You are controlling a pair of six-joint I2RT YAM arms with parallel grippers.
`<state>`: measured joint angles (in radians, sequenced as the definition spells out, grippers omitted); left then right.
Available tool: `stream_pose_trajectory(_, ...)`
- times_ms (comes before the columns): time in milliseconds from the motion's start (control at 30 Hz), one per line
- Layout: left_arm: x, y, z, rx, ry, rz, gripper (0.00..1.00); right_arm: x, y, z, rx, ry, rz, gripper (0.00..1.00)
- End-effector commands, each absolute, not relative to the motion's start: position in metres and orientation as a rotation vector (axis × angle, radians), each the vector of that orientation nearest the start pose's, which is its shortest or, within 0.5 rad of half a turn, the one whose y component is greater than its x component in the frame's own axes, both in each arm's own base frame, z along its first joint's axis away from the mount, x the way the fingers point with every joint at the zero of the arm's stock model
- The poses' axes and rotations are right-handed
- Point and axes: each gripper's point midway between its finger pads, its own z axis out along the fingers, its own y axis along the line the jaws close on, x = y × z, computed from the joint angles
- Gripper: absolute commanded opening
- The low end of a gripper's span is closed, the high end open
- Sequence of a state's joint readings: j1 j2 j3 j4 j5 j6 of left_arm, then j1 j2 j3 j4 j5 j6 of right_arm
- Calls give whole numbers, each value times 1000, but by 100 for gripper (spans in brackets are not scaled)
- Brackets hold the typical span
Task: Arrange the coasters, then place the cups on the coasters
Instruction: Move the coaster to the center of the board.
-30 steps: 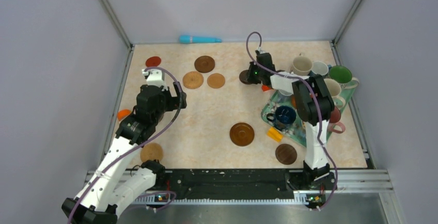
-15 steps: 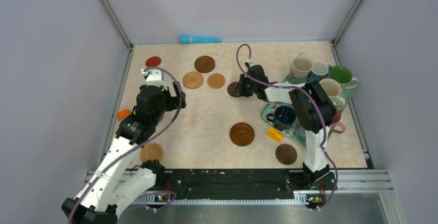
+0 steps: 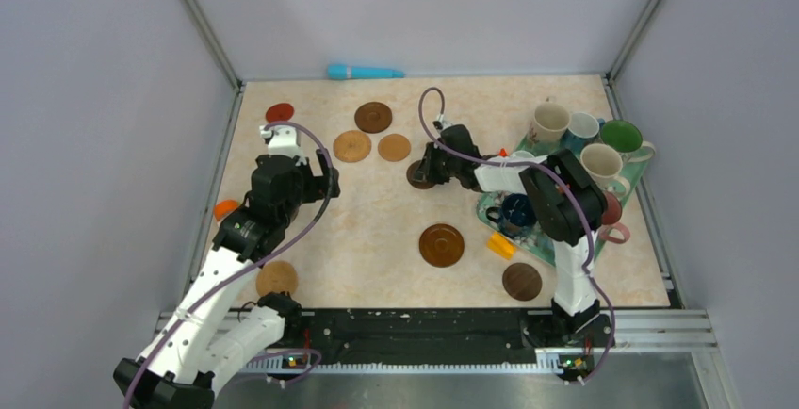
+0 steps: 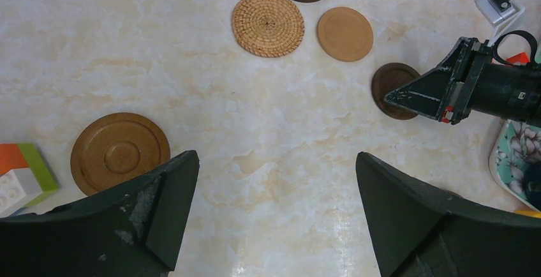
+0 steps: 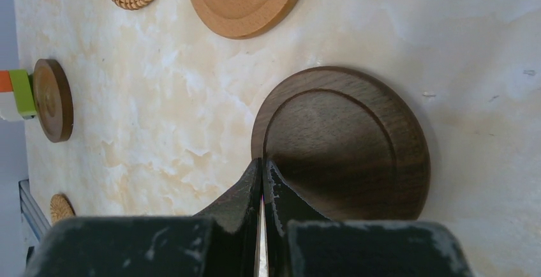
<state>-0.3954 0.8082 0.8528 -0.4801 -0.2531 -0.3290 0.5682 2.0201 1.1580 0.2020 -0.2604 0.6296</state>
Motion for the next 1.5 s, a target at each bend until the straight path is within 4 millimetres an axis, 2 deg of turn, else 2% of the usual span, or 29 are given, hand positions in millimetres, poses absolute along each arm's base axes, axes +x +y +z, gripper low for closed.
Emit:
stream_pose_trajectory(0, 282, -82, 253, -97, 1946, -214, 99, 382, 338, 16, -128, 2411, 902, 0)
stream_pose_trajectory(333, 282, -83, 251, -94, 1950, -215, 99, 398, 345, 19, -161, 2374, 888, 0)
stream_pose_trajectory(667, 281, -82, 252, -96, 1948, -214, 99, 404, 350, 18, -182, 2363, 889, 0)
stream_pose_trajectory(800, 281, -82, 252, -96, 1948, -213, 99, 410, 349, 14, -194, 2363, 856, 0)
stream_pose_trajectory(967, 282, -82, 250, -96, 1953, -209, 99, 422, 348, 19, -232, 2346, 792, 0)
stream_pose_trajectory(1233, 283, -81, 249, -101, 1957, -200, 99, 424, 346, 33, -264, 2323, 775, 0)
stream_pose_trajectory(1467, 284, -80, 247, -113, 1973, -187, 99, 421, 343, 68, -281, 2265, 784, 0)
